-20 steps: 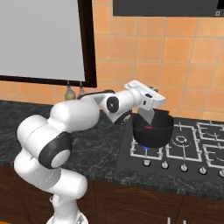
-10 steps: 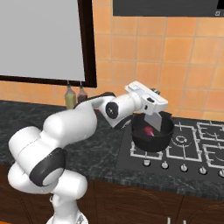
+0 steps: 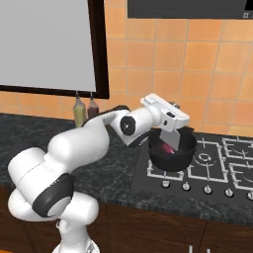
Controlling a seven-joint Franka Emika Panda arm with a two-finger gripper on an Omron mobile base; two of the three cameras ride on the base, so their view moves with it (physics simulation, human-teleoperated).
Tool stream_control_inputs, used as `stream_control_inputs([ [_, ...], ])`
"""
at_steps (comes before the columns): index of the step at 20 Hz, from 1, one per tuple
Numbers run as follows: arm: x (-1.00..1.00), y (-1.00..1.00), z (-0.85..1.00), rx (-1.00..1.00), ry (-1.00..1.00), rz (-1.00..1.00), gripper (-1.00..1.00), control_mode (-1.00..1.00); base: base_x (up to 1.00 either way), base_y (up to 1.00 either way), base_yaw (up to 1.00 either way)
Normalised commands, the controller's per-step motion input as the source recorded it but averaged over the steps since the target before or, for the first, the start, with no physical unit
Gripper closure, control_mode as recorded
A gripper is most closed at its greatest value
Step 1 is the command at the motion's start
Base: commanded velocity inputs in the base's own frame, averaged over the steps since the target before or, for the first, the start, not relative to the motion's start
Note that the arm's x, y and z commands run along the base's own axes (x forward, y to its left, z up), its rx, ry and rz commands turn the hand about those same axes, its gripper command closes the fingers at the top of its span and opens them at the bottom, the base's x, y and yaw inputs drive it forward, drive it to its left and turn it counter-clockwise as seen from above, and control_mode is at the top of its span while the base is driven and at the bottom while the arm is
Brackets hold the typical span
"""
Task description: Put the onion and tomato in the pot. Retrieve the spatula and lightly stir the vegetables in the pot.
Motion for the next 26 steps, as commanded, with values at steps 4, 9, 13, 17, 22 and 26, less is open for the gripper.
stream_control_inputs([
  [4,0.03,0.00,-0.64,0.00,0.00,0.07,1.00,-1.00,0.00,0.00,0.00],
  [9,0.07,-0.05,-0.57,-0.01,0.00,0.05,1.00,-1.00,0.00,0.00,0.00],
  [13,0.09,-0.02,-0.35,-0.01,-0.03,0.07,1.00,-1.00,0.00,0.00,0.00],
  [17,0.17,0.00,0.03,-0.01,-0.35,0.11,1.00,-1.00,0.00,0.00,0.00],
  [22,0.01,-0.01,0.10,-0.03,-0.35,0.05,1.00,-1.00,0.00,0.00,0.00],
  [26,0.00,-0.20,-0.02,-0.11,-0.15,0.00,1.00,-1.00,0.00,0.00,0.00],
])
